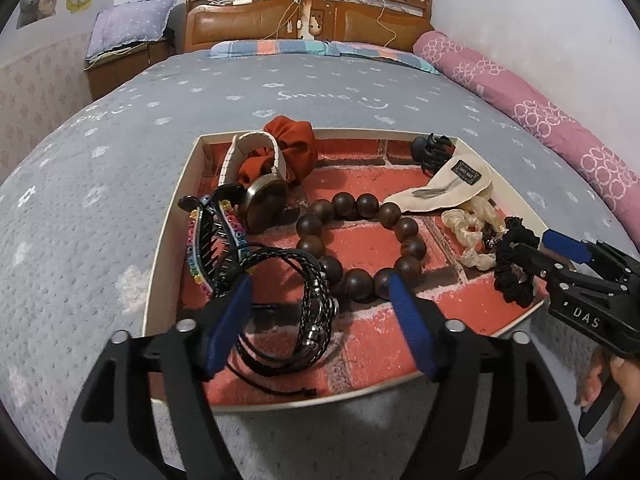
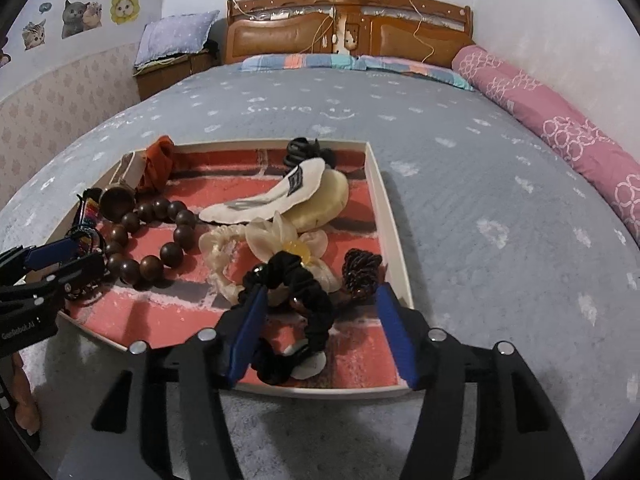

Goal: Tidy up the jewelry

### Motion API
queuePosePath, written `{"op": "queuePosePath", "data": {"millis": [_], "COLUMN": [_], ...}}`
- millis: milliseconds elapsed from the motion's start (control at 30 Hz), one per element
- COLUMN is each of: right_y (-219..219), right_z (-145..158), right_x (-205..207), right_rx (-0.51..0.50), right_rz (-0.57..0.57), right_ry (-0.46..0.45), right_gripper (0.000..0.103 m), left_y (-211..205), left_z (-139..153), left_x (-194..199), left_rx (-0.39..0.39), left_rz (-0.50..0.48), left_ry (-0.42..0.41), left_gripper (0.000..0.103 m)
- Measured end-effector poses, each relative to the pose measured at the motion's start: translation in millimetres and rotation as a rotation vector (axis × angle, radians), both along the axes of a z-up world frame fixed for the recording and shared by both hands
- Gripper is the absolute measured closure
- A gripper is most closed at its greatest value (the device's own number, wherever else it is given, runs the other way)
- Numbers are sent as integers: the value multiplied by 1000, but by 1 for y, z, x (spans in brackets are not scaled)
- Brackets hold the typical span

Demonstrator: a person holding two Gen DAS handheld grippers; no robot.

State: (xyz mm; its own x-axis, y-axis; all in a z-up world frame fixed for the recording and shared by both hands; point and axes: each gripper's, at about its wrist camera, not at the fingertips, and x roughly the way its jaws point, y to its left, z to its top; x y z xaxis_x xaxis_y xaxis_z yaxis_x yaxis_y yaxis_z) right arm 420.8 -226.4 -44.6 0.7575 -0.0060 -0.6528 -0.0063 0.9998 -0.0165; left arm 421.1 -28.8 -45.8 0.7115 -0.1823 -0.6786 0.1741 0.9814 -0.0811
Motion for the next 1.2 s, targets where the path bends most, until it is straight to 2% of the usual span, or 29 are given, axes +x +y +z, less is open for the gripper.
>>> {"op": "queuePosePath", "data": {"millis": [67, 133, 200, 233, 367, 500, 733, 867, 1100, 1200], "right_y": [-1, -1, 1, 2, 5, 8, 10, 4, 10, 12], "right_z": [2, 3, 5, 7, 15, 20, 29, 34, 29, 30], "right_x": [-3, -6, -11, -14, -33, -50, -83, -105, -153, -176], "right_rx": [12, 9, -12, -20, -28, -40, -45, 16, -25, -30], "right_rz": [5, 6, -1, 0, 3, 0, -16, -50, -62, -62], "right_ry": [-9, -15, -30, -44, -99, -141, -213, -215, -210, -219], "right_gripper": [30, 29, 19, 11, 5, 5, 4, 4, 4, 4], "left_y": [2, 2, 2, 2, 4, 9, 17, 26, 51, 51], "left_z": [3, 6, 10, 12, 18, 20, 27, 32, 35, 35], "left_x": [-6, -11, -17, -21, -34, -50, -87, -105, -153, -173], "left_rx": [-8, -3, 2, 2, -5, -35, 4, -6, -66, -39], "left_rz": [-1, 5, 7, 5, 10, 13, 99, 143, 201, 211], "left_ry": [-16, -37, -60, -72, -106, -128, -231, -234, -238, -237], "left_gripper": [22, 13, 8, 6, 5, 5, 5, 5, 5, 5]}}
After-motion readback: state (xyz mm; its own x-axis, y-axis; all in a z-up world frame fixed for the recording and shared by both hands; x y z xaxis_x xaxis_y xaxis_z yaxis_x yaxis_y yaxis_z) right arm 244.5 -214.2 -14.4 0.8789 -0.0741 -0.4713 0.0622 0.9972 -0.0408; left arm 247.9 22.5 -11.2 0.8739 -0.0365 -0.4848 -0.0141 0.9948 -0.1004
